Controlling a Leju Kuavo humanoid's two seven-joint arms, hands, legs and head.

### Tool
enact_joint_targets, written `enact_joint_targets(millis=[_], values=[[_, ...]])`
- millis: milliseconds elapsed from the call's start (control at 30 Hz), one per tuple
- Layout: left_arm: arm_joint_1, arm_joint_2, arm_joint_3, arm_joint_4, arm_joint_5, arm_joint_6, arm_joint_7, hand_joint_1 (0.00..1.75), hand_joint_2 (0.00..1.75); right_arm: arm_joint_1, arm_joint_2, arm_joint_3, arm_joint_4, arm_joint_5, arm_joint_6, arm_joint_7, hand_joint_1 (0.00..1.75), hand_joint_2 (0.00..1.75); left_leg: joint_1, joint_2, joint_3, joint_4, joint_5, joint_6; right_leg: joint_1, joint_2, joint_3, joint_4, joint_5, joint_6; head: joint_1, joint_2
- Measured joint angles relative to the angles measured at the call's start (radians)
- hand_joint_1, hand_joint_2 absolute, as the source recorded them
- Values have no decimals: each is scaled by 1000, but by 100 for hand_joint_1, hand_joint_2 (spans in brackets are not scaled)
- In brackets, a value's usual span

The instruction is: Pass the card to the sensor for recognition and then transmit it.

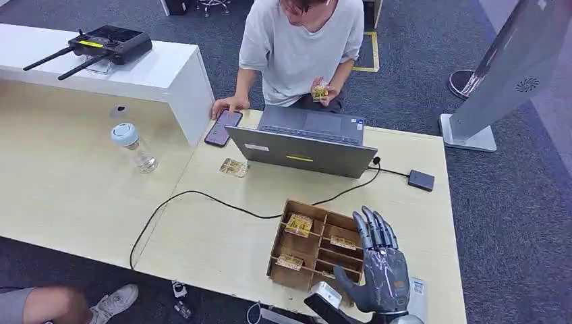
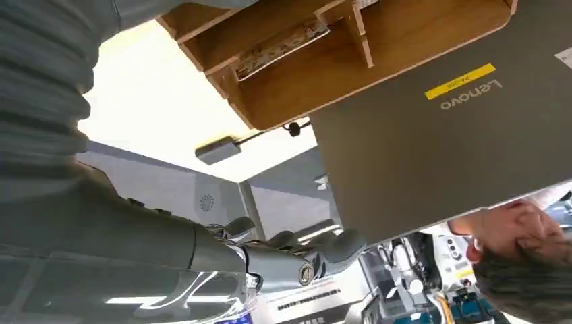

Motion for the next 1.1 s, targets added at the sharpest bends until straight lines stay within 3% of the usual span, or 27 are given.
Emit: enact_joint_targets(millis=[1100], values=[[2, 0, -16, 0, -10, 5, 2, 0, 0, -14, 28, -30, 48, 8, 48, 12, 2, 175, 0, 0, 0, 0, 0, 0, 0, 0, 0, 0, 0, 0, 0, 0]])
